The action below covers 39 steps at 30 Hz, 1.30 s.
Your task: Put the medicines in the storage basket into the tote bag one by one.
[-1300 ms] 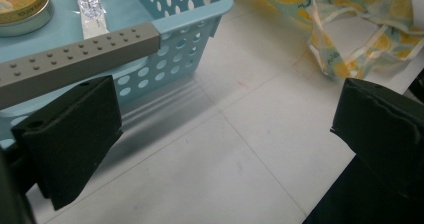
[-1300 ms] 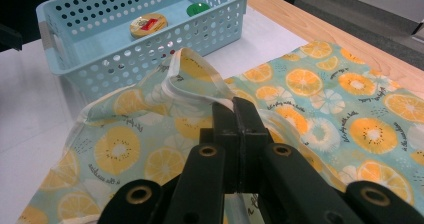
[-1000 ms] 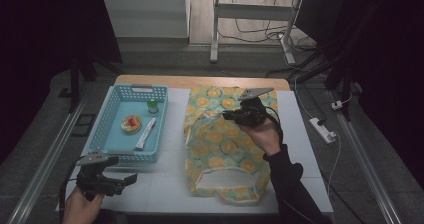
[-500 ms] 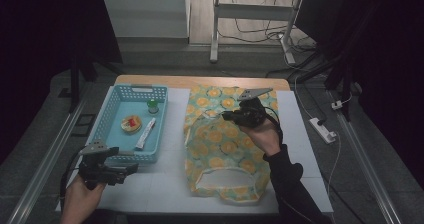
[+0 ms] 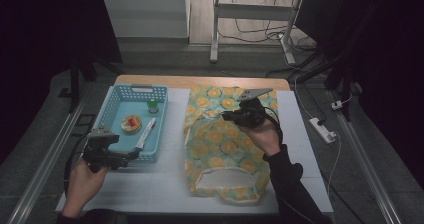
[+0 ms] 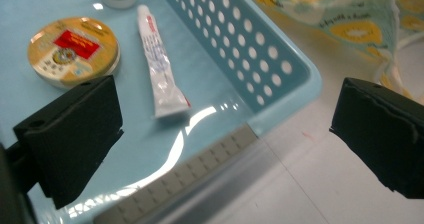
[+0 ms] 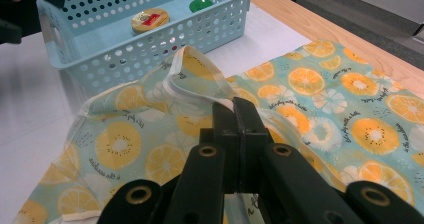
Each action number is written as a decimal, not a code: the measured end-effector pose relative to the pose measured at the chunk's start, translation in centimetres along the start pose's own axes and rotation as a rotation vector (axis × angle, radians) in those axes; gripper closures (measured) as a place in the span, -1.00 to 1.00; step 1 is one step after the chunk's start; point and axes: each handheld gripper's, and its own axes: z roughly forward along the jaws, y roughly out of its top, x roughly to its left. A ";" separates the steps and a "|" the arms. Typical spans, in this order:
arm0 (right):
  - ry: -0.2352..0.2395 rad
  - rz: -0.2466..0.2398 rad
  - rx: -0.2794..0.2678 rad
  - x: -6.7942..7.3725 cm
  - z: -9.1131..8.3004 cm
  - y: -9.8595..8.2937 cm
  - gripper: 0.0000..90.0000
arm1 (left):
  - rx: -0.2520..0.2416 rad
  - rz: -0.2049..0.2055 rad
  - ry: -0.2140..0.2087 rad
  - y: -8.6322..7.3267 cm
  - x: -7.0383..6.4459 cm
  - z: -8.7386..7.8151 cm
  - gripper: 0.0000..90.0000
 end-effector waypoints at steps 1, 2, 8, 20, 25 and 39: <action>0.000 -0.001 0.000 0.0 0.0 0.0 1.00 | -0.002 -0.003 0.001 0.2 0.2 0.1 -1.00; -0.001 -0.001 0.000 0.0 0.0 0.0 1.00 | -0.002 -0.003 -0.001 0.4 0.4 0.1 -1.00; -0.004 -0.004 -0.003 0.0 -0.1 0.0 1.00 | 0.050 0.004 -0.007 1.6 1.7 1.0 -1.00; -0.008 -0.003 -0.006 -0.1 -0.1 0.0 1.00 | 0.064 -0.015 0.017 4.1 3.9 2.8 -1.00; -0.010 -0.002 -0.009 -0.1 -0.1 0.0 1.00 | 0.105 -0.032 0.050 5.2 4.6 3.6 -1.00; -0.011 -0.002 -0.007 -0.2 -0.1 -0.1 1.00 | 0.133 -0.071 0.085 6.4 7.3 6.0 -1.00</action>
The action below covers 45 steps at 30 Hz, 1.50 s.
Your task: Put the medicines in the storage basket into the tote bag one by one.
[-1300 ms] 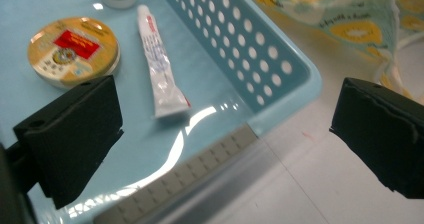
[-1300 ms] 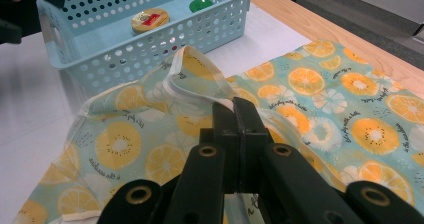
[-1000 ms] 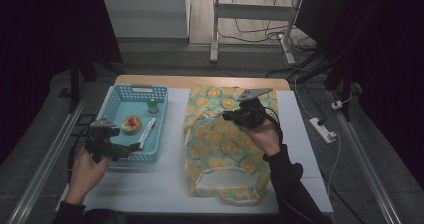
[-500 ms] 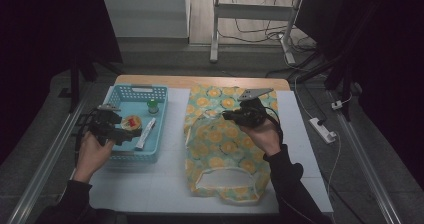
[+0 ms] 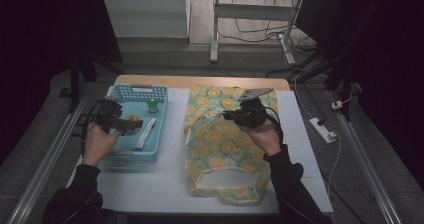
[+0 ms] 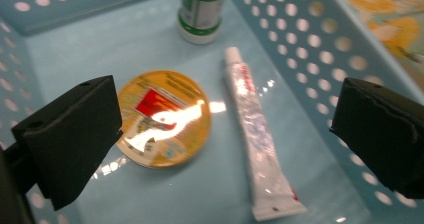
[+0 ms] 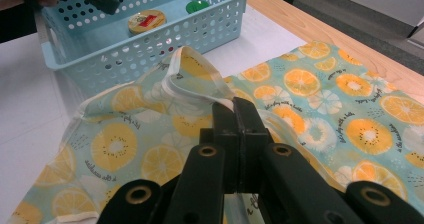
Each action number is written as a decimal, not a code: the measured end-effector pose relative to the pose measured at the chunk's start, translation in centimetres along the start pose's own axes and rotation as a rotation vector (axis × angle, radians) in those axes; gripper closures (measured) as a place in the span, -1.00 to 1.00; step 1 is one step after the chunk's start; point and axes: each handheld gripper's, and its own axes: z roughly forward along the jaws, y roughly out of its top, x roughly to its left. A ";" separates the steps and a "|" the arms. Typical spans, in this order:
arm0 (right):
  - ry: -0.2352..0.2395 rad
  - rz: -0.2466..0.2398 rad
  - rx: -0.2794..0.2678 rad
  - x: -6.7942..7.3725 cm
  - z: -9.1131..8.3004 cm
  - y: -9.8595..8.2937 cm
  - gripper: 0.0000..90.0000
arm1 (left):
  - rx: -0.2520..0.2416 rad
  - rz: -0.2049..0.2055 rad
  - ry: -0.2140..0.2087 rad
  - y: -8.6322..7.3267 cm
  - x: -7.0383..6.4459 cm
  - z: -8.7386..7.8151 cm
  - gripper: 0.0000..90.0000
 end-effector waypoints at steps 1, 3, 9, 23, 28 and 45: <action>0.000 0.001 0.002 0.0 0.0 0.0 1.00 | 0.006 -0.003 -0.006 0.0 0.2 0.2 -1.00; 0.000 0.002 0.003 0.0 0.1 0.0 1.00 | 0.016 -0.003 -0.008 0.1 0.7 0.6 -1.00; -0.001 0.001 0.003 -0.1 0.1 -0.1 1.00 | 0.051 -0.014 0.024 0.4 1.6 2.1 -1.00; -0.002 -0.003 0.003 -0.1 0.0 0.0 1.00 | 0.191 -0.058 0.044 0.9 2.5 4.9 -1.00; -0.002 -0.004 0.002 -0.1 0.0 -0.1 1.00 | 0.246 -0.080 0.080 1.2 2.5 5.5 -0.99; -0.006 -0.002 0.001 -0.1 0.0 -0.1 1.00 | 0.334 -0.121 0.134 1.2 2.4 5.9 -0.55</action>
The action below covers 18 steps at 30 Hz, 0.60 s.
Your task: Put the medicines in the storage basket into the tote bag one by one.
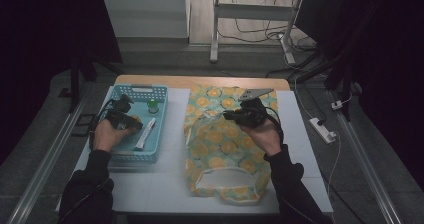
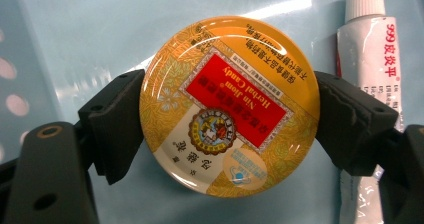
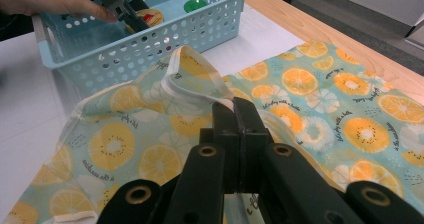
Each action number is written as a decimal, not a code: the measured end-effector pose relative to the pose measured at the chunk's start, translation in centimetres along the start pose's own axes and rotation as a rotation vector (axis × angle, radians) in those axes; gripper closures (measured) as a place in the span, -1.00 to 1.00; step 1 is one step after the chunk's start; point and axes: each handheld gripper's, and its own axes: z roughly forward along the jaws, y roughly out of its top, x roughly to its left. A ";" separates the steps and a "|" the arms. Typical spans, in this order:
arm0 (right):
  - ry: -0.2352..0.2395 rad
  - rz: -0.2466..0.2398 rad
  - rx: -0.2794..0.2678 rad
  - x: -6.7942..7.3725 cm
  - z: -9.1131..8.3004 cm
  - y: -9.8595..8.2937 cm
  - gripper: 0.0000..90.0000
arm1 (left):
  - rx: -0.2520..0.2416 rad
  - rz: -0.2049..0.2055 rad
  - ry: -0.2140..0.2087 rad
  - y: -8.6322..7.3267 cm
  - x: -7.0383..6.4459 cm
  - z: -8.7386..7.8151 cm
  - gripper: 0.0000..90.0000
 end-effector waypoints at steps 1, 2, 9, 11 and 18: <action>0.000 0.002 -0.001 0.0 0.0 0.0 1.00 | -0.011 -0.005 0.000 0.0 0.0 -0.2 -0.55; 0.001 0.003 -0.001 0.0 0.0 0.0 1.00 | -0.022 -0.014 -0.007 0.0 0.1 -0.3 -0.55; 0.001 0.002 -0.013 0.1 -0.2 0.1 1.00 | -0.099 -0.011 -0.030 -0.2 0.1 -1.7 -0.55; 0.000 0.003 -0.016 0.0 -0.2 0.1 1.00 | -0.133 -0.011 -0.043 -0.3 -0.1 -2.4 -0.55; -0.002 0.013 -0.014 0.0 -0.1 0.0 1.00 | -0.204 0.051 -0.069 -0.9 -1.5 -5.0 -0.55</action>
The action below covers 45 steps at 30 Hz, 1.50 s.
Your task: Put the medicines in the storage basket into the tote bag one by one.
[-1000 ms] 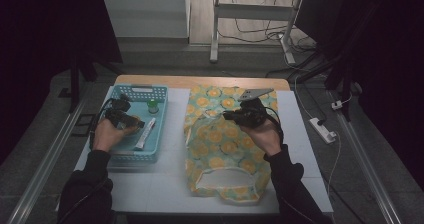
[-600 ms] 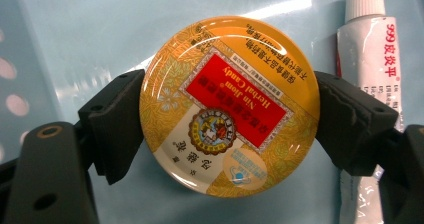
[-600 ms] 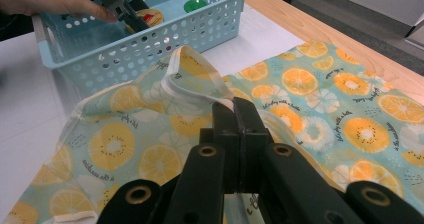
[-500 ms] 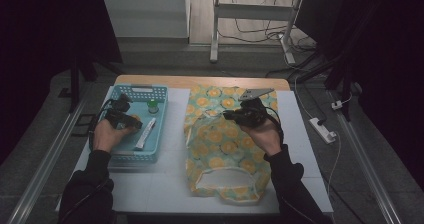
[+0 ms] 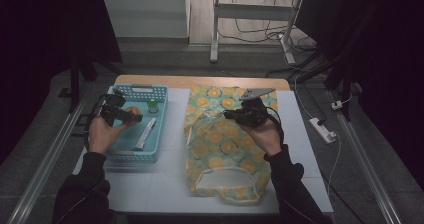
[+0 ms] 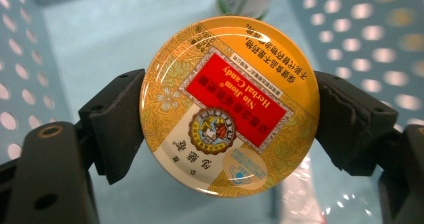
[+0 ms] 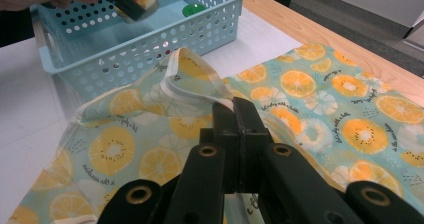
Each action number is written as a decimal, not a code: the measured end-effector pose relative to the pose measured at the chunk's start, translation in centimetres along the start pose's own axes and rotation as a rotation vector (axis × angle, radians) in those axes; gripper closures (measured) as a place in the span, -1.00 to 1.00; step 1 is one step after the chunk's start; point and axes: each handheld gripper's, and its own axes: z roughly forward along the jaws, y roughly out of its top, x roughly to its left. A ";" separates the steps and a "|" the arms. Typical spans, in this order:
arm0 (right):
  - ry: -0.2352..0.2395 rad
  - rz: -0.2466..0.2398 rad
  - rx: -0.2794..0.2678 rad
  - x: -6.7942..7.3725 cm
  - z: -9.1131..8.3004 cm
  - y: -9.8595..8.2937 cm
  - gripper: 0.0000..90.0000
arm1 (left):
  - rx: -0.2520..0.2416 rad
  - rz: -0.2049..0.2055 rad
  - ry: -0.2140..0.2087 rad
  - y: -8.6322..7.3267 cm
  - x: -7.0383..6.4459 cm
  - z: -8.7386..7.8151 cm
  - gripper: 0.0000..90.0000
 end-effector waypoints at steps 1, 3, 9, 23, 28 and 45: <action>0.000 0.000 0.000 0.0 0.0 0.0 1.00 | -0.006 0.012 -0.001 -0.1 -0.3 -0.2 -0.55; -0.001 -0.004 -0.001 0.0 0.0 0.0 1.00 | -0.013 0.034 -0.008 -0.2 -0.9 -0.7 -0.55; -0.002 -0.007 -0.005 0.0 -0.2 0.0 1.00 | -0.041 0.063 -0.041 -0.7 -2.1 -1.6 -0.55; 0.003 -0.017 -0.001 0.0 0.0 -0.2 1.00 | -0.099 0.136 -0.122 -2.3 -5.1 -3.8 -0.55; 0.001 -0.016 -0.004 -0.1 -0.1 -0.2 1.00 | -0.104 0.181 -0.153 -3.4 -6.9 -4.1 -0.55; 0.002 -0.016 -0.012 -0.4 -0.3 -0.4 1.00 | -0.108 0.265 -0.220 -5.2 -10.6 -4.5 -0.55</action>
